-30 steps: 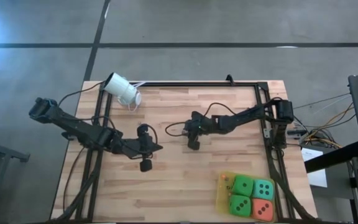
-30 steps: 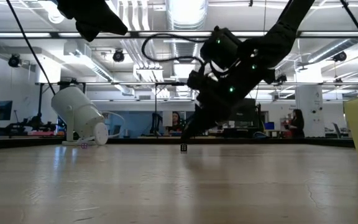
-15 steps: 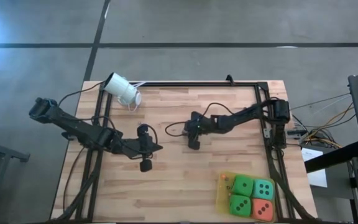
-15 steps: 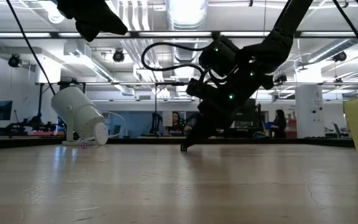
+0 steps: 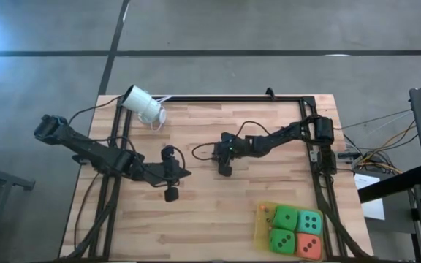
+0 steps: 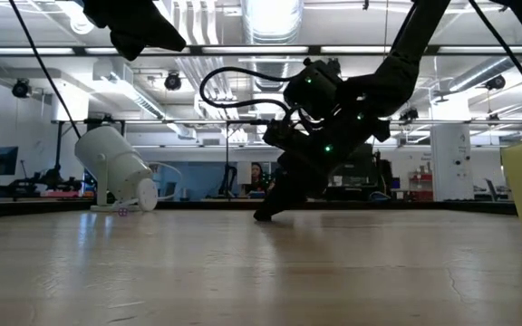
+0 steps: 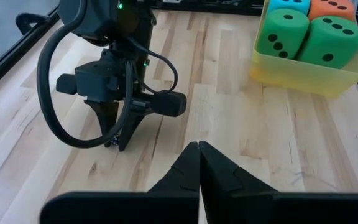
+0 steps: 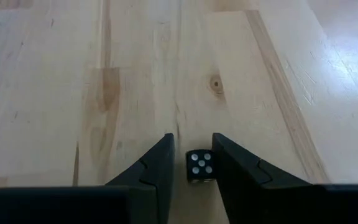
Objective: Pick & Place Dice
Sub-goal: Put the small black die into the yellow bin
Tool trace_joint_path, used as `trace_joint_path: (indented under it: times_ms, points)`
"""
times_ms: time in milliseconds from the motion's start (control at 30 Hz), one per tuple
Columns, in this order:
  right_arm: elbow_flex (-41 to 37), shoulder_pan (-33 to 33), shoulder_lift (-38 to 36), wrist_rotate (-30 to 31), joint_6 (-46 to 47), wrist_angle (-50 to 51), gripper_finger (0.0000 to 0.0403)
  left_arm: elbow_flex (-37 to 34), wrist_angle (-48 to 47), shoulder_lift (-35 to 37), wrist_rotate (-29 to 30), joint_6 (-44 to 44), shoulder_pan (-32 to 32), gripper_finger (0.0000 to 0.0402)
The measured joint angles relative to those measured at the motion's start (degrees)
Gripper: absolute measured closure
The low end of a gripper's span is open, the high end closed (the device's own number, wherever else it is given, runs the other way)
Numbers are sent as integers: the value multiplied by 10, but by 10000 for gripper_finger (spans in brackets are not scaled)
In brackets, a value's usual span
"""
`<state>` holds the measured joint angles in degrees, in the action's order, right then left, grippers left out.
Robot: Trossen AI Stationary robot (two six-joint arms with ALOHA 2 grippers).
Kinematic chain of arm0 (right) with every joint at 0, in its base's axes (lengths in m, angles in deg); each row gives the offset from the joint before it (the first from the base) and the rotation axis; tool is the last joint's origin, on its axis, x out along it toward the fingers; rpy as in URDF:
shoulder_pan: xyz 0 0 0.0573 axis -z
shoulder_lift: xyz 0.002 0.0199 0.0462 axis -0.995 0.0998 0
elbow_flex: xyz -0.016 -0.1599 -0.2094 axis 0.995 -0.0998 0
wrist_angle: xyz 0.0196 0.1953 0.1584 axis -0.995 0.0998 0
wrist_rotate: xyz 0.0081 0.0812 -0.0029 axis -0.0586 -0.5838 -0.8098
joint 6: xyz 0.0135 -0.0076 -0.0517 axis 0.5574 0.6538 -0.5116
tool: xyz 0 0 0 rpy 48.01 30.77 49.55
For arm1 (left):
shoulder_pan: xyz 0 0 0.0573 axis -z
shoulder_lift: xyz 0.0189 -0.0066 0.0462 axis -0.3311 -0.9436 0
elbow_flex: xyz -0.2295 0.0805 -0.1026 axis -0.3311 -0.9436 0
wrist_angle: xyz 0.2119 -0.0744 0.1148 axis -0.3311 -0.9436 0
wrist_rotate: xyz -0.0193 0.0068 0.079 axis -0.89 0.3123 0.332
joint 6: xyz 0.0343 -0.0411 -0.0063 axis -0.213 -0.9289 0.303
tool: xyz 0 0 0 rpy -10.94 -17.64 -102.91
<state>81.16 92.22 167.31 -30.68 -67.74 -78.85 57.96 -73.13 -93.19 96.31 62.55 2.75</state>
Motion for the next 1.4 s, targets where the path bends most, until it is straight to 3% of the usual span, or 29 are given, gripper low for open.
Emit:
trace_joint_path:
  times_ms: [333,1000,1400]
  points:
    - [0,0,-3,-1,9,4,332,0,-3,0,0,-5,0,399]
    - [3,-1,-8,-2,15,19,272,0,-5,0,-1,-15,0,399]
    - [3,-1,-18,-2,16,44,289,0,-5,0,-2,-16,2,399]
